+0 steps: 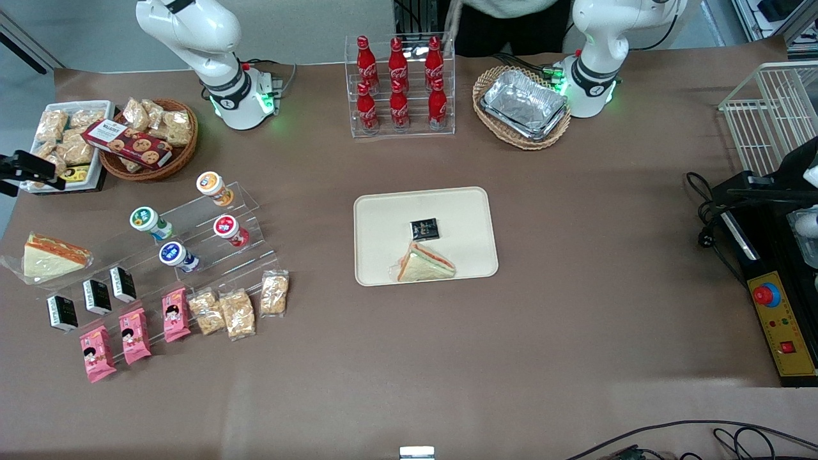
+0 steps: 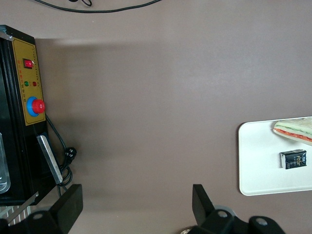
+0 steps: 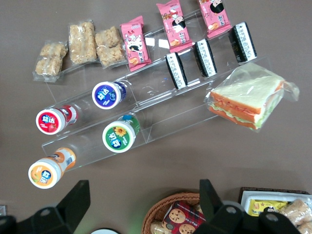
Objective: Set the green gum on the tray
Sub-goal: 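Lower the right gripper onto the green-lidded gum bottle and close it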
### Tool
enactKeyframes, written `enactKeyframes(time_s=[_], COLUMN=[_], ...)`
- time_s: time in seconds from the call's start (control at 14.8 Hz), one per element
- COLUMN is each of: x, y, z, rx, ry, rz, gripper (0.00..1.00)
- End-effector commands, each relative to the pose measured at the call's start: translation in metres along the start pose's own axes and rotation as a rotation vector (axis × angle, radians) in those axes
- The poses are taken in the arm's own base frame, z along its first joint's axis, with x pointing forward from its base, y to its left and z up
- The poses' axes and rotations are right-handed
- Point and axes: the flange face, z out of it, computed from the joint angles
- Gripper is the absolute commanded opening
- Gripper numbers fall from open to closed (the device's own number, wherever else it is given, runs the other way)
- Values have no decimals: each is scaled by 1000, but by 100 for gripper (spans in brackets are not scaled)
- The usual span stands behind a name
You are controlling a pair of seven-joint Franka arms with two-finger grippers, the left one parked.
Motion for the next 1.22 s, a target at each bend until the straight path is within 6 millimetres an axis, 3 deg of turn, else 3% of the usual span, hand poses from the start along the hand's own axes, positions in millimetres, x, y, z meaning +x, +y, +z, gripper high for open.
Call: enactKeyframes(time_s=[0.0, 0.27, 1.15], x=[-16, -6, -5], y=[-19, -51, -65], z=[22, 34, 145], rx=[0, 6, -30], ry=[48, 40, 86], rz=[-16, 7, -25], gripper=[100, 100, 100])
